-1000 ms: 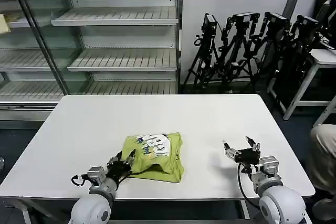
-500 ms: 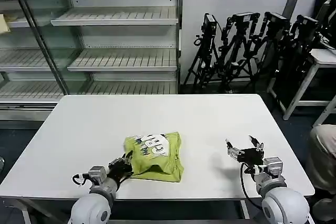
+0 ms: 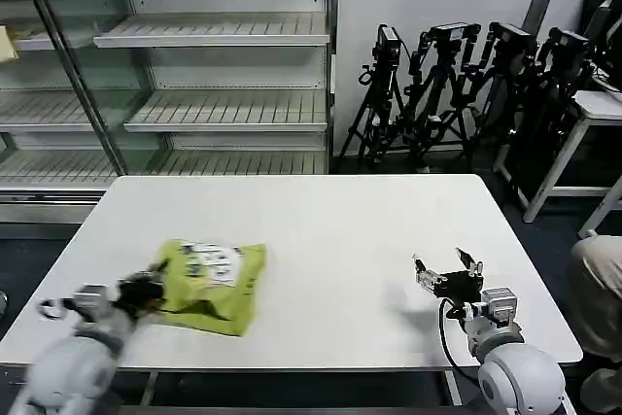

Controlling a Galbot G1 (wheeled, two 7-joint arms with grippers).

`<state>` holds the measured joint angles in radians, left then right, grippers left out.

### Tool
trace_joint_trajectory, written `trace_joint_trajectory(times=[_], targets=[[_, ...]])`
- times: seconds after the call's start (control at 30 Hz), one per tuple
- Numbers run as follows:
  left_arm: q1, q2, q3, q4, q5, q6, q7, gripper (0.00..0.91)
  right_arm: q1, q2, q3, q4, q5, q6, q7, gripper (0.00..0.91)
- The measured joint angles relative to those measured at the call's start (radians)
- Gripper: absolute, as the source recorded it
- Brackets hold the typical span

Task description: Fold and organize the clothes.

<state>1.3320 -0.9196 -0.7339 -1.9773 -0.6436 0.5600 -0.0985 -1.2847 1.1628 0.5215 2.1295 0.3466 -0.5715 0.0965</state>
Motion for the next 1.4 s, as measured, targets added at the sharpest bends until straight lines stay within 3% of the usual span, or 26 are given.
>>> trace_joint_trajectory(times=[0.2, 0.37, 0.63, 0.93, 1.17, 1.4], targets=[[0.029, 0.12, -0.153, -0.007, -0.016, 0.009, 0.041, 0.02, 0.012, 0.003, -0.016, -0.009, -0.004, 0.0, 0.0, 0.907], [0.041, 0.124, -0.155, -0.106, 0.015, 0.01, 0.053, 0.02, 0.014, 0.004, -0.02, -0.012, -0.01, -0.002, 0.0, 0.907], [0.046, 0.009, 0.096, -0.24, 0.191, -0.006, 0.083, 0.02, -0.001, -0.007, -0.009, -0.009, -0.012, -0.003, 0.0, 0.907], [0.005, -0.119, 0.374, -0.272, 0.332, -0.016, 0.089, 0.02, 0.009, -0.014, -0.01, -0.013, -0.019, -0.003, 0.0, 0.907], [-0.058, -0.219, 0.513, -0.247, 0.336, 0.0, 0.02, 0.02, 0.022, -0.03, 0.005, -0.009, -0.017, -0.005, 0.0, 0.907], [-0.104, -0.27, 0.607, -0.192, 0.358, 0.002, -0.009, 0.02, 0.018, -0.031, 0.021, -0.005, -0.016, -0.005, -0.001, 0.907]])
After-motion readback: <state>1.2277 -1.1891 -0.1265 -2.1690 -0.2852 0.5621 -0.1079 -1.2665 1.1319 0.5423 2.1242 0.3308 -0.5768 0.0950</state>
